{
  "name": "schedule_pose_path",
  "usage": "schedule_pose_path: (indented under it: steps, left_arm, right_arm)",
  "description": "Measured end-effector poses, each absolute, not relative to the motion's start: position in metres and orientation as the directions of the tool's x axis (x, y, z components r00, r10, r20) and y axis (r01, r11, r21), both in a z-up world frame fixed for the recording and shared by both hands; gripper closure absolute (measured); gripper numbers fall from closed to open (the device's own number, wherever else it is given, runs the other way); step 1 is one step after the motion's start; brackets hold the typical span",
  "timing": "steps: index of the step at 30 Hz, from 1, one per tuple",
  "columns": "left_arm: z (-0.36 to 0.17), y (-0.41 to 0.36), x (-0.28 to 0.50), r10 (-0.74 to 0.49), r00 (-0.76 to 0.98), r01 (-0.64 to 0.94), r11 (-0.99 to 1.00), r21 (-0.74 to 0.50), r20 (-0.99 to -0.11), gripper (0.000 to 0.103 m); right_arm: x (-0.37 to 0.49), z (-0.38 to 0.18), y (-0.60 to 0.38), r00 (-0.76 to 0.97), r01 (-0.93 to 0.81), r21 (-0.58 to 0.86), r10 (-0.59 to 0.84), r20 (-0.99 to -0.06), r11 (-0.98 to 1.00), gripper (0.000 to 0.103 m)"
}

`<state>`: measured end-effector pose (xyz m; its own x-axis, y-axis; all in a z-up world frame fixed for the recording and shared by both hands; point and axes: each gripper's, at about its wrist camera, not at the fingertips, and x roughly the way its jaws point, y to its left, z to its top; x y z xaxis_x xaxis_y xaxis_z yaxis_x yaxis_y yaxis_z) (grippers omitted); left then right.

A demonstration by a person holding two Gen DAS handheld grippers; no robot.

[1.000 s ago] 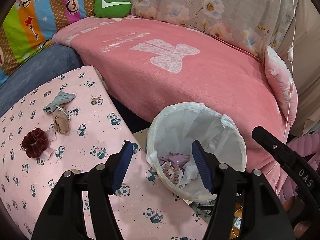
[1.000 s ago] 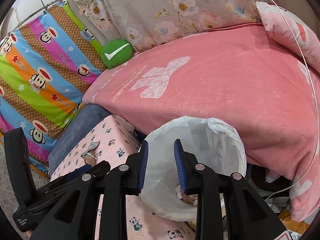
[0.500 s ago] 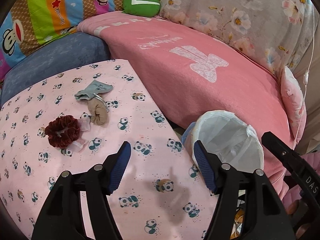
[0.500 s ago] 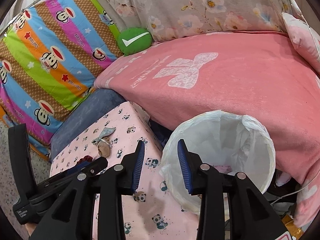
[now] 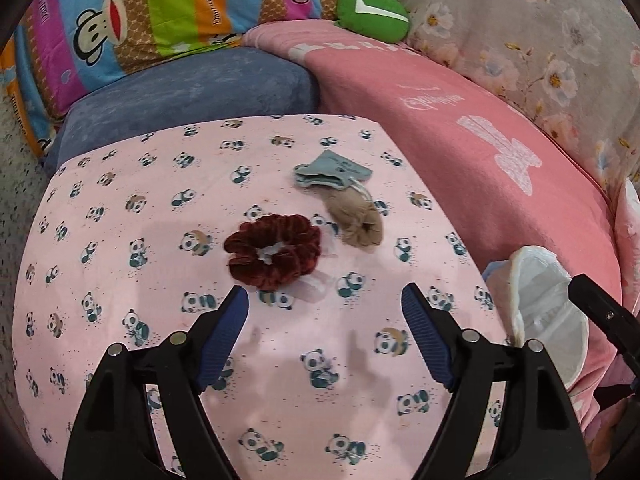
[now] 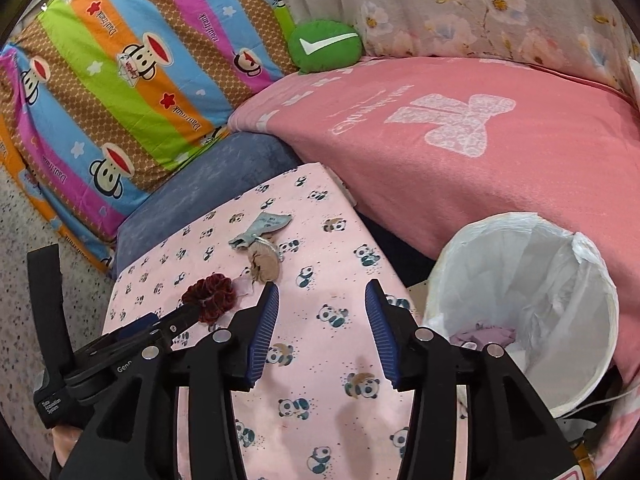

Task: Collect trash
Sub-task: 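Move both open tools back over the remaining items, then grasp the dark red scrunchie with the left tool while the right tool grasps the beige stocking, then carry the dark red scrunchie and beige stocking with both tools to the bin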

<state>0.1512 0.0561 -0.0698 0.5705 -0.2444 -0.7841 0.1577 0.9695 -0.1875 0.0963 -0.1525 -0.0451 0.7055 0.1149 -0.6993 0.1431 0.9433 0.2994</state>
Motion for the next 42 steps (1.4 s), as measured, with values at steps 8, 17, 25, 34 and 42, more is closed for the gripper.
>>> schedule_pose_path:
  steps: [8, 17, 25, 34, 42]
  left_arm:
    - [-0.090, 0.096, 0.175, -0.211, 0.549, 0.077, 0.976, -0.202, -0.809, 0.028]
    - [-0.113, 0.107, 0.205, -0.227, 0.512, 0.059, 0.971, -0.230, -0.829, 0.028]
    - [-0.129, 0.112, 0.226, -0.269, 0.483, 0.052, 0.959, -0.279, -0.834, 0.032]
    - [-0.134, 0.113, 0.233, -0.334, 0.459, 0.091, 0.939, -0.331, -0.823, 0.045]
    - [-0.130, 0.108, 0.233, -0.370, 0.449, 0.132, 0.928, -0.348, -0.814, 0.079]
  right_arm:
    - [0.133, -0.065, -0.111, 0.667, 0.098, 0.294, 0.156, -0.728, 0.951, 0.057]
    - [0.183, -0.093, -0.080, 0.623, 0.079, 0.281, 0.173, -0.763, 0.956, 0.057]
    - [0.226, -0.118, -0.065, 0.586, 0.084, 0.267, 0.169, -0.792, 0.960, 0.057]
    - [0.255, -0.145, -0.057, 0.557, 0.100, 0.249, 0.153, -0.816, 0.963, 0.057]
    - [0.265, -0.157, -0.056, 0.532, 0.101, 0.247, 0.158, -0.832, 0.964, 0.082]
